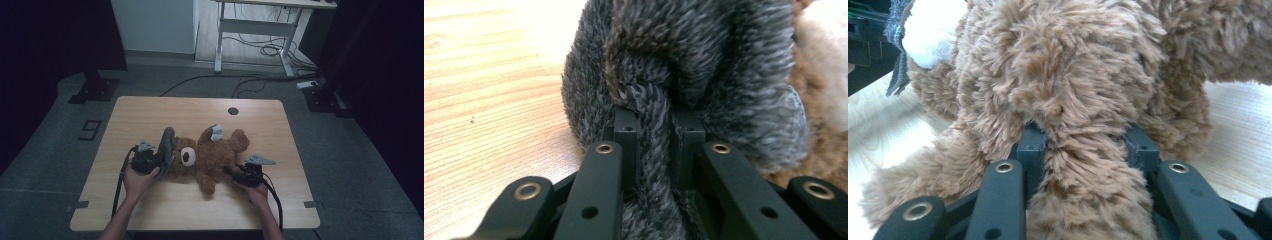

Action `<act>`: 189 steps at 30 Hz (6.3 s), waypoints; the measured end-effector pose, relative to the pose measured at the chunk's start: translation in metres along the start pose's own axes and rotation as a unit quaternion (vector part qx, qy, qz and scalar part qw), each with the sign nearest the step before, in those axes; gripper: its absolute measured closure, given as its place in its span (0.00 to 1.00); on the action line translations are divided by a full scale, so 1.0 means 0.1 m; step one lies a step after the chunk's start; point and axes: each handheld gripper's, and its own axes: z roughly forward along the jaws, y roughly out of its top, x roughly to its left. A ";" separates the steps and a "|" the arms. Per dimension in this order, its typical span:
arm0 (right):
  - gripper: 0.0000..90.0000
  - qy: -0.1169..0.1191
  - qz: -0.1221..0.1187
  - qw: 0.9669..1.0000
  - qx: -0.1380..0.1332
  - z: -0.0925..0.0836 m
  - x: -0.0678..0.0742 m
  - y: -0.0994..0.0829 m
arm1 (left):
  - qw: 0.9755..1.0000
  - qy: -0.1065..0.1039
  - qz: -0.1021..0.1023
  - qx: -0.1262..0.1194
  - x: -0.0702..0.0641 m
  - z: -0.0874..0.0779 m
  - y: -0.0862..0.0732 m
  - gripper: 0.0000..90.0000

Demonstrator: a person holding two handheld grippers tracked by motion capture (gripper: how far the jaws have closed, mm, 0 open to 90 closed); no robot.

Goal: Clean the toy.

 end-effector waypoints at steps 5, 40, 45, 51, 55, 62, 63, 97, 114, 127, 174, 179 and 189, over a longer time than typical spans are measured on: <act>0.71 -0.015 0.002 1.000 -0.007 0.08 -0.03 0.06 | 1.000 -0.009 -0.023 -0.008 0.08 0.16 0.06 0.86; 0.53 -0.062 -0.046 0.997 0.019 0.04 0.04 0.06 | 0.994 -0.098 0.046 -0.018 -0.57 0.38 0.59 0.86; 0.33 -0.041 -0.014 0.999 -0.011 -0.12 -0.02 0.12 | 0.993 -0.083 0.074 -0.029 -0.66 0.36 0.49 0.86; 0.26 -0.032 -0.013 0.999 -0.024 -0.08 0.04 0.30 | 0.992 -0.075 0.093 -0.033 -0.75 0.31 0.41 0.86; 0.30 -0.030 -0.014 0.999 -0.011 0.06 0.08 0.33 | 0.992 -0.084 0.083 -0.037 -0.72 0.28 0.37 0.86; 0.60 -0.032 -0.032 0.999 -0.005 0.05 0.11 0.20 | 0.991 -0.108 0.068 -0.044 -0.72 0.21 0.29 0.86; 0.64 -0.029 -0.026 0.999 -0.009 0.04 0.11 0.15 | 0.991 -0.113 0.063 -0.044 -0.75 0.16 0.30 0.86; 0.68 -0.042 -0.049 0.997 -0.035 0.00 0.12 0.06 | 0.996 -0.073 0.046 -0.028 -0.64 0.22 0.70 0.86; 0.68 -0.038 -0.044 0.998 -0.037 0.00 0.10 0.06 | 0.998 -0.039 0.017 -0.043 -0.14 -0.14 0.57 0.86; 0.68 -0.034 -0.047 0.998 -0.038 -0.01 0.08 0.05 | 0.990 -0.098 0.103 -0.017 -1.11 0.22 0.80 0.86; 0.69 -0.026 -0.043 0.998 -0.042 -0.02 0.07 0.03 | 0.999 -0.015 -0.011 0.036 0.15 0.06 0.00 0.86; 0.70 -0.034 -0.042 0.997 -0.046 0.00 0.06 0.03 | 0.999 -0.017 0.035 -0.014 -0.05 -0.26 0.29 0.86; 0.75 -0.095 -0.030 0.992 -0.072 0.13 -0.03 0.12 | 0.993 -0.066 0.097 -0.028 -0.77 0.01 0.89 0.86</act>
